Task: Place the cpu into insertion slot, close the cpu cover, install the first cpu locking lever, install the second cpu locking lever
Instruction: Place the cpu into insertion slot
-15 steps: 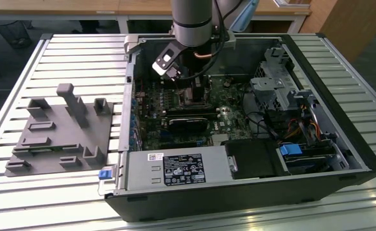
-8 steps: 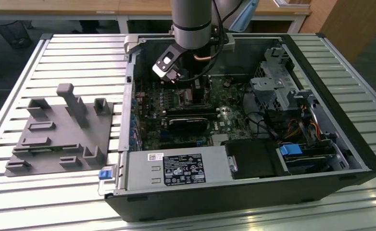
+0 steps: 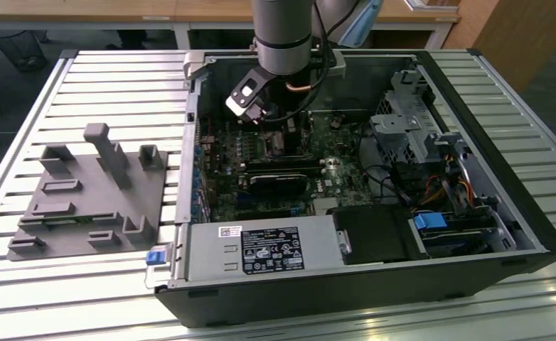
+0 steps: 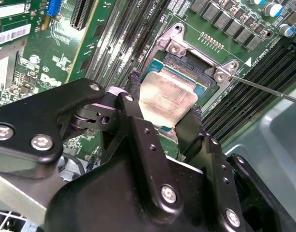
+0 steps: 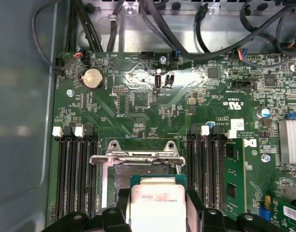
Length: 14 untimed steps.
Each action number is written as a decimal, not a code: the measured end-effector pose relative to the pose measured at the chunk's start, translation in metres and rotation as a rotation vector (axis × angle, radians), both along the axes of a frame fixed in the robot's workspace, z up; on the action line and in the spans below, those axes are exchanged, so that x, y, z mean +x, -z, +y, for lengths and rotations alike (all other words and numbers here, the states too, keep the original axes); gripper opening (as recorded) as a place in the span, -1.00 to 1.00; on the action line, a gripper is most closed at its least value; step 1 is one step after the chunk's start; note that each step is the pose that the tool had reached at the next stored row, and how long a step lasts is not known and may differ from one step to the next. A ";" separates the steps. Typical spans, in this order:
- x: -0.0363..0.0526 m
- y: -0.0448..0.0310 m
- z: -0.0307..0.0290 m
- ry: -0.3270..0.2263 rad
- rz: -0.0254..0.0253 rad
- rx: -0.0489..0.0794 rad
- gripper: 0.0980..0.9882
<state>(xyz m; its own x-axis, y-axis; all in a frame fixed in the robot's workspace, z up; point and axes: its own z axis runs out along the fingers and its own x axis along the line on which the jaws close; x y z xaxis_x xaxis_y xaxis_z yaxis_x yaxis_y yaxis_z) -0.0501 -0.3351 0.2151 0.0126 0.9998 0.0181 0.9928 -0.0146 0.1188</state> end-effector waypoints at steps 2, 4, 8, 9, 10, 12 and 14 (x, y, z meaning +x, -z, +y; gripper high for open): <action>0.0000 0.0023 0.0011 0.000 0.0000 0.000 0.00; 0.0000 0.0040 0.0025 0.000 0.0000 0.000 0.00; 0.0001 0.0076 0.0058 0.000 -0.0001 0.000 0.00; 0.0001 0.0087 0.0069 0.000 0.0000 0.000 0.00; 0.0001 0.0098 0.0079 0.000 0.0000 0.000 0.00; 0.0001 0.0124 0.0100 0.000 -0.0001 0.000 0.00; 0.0001 0.0153 0.0106 0.000 0.0000 0.000 0.00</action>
